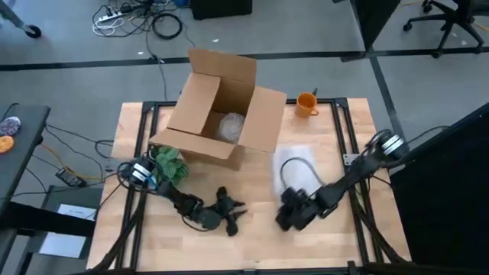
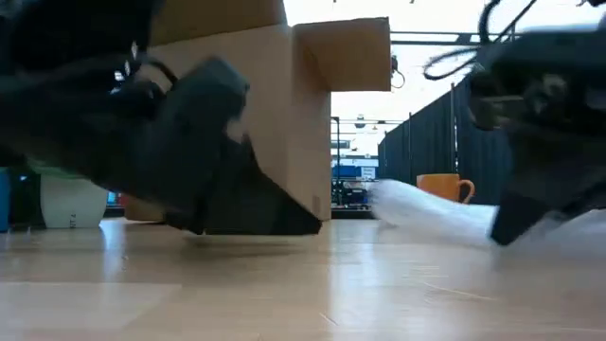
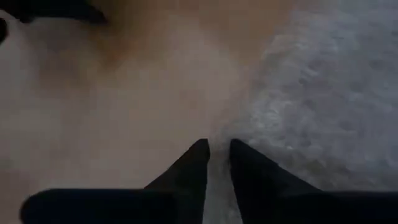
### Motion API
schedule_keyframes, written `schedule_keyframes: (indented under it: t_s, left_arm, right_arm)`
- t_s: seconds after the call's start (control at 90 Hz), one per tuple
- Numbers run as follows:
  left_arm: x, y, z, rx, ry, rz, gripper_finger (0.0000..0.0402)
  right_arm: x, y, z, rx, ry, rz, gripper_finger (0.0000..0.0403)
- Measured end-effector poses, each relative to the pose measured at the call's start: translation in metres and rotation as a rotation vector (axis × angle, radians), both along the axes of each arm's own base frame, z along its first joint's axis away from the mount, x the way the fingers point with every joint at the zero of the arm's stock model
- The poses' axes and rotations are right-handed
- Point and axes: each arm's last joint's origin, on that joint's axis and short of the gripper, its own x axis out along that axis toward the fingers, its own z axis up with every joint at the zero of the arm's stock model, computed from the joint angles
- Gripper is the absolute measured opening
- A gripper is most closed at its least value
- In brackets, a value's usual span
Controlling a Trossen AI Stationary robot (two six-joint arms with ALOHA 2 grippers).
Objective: Wrap mug
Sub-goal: Wrap the orange mug with the bubble wrap
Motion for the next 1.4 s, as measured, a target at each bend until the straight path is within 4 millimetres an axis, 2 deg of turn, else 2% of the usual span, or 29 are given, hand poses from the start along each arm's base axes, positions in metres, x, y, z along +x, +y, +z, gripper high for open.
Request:
schedule_keyframes:
  t_s: [0.067,0.144,0.267,0.456,0.578,0.722,0.811,0.967,1.056,1.167,1.289,1.4]
  left_arm:
    - [0.001,-0.012,0.005,-0.019,-0.011,-0.051,0.0117]
    - [0.002,-0.028,0.013,-0.041,-0.034,-0.110,0.0117]
    - [0.002,-0.051,0.026,-0.074,-0.081,-0.160,0.0117]
    - [0.003,-0.078,0.045,-0.087,-0.143,-0.151,0.0117]
    - [0.009,-0.087,0.057,-0.036,-0.159,-0.112,0.0117]
    - [0.013,-0.089,0.057,-0.022,-0.145,-0.101,0.0117]
    - [0.014,-0.089,0.054,-0.024,-0.144,-0.090,0.0117]
    - [0.015,-0.090,0.040,-0.044,-0.121,-0.070,0.0117]
    - [0.016,-0.088,0.033,-0.054,-0.111,-0.056,0.0117]
    - [0.016,-0.087,0.031,-0.069,-0.109,-0.050,0.0117]
    - [0.016,-0.087,0.030,-0.039,-0.095,-0.057,0.0117]
    - [0.015,-0.087,0.027,0.027,-0.058,-0.069,0.0117]
  right_arm:
    - [0.018,0.019,0.005,-0.002,-0.024,0.097,0.0018]
    - [0.032,0.040,0.021,-0.038,-0.038,0.201,0.0005]
    - [0.036,0.062,0.052,-0.144,-0.038,0.272,0.0004]
    - [0.012,0.093,0.088,-0.275,-0.041,0.312,0.0001]
    - [-0.017,0.101,0.084,-0.313,0.067,0.268,0.0001]
    - [-0.044,0.112,0.080,-0.284,0.120,0.185,0.0003]
    - [-0.052,0.126,0.082,-0.220,0.062,0.200,0.0007]
    - [-0.053,0.150,0.094,-0.189,-0.177,0.271,0.0029]
    - [-0.051,0.151,0.097,-0.230,-0.218,0.293,0.0051]
    - [-0.048,0.144,0.094,-0.277,-0.193,0.260,0.0083]
    - [-0.046,0.128,0.087,-0.318,-0.087,0.187,0.0120]
    - [-0.052,0.115,0.081,-0.288,0.077,0.124,0.0145]
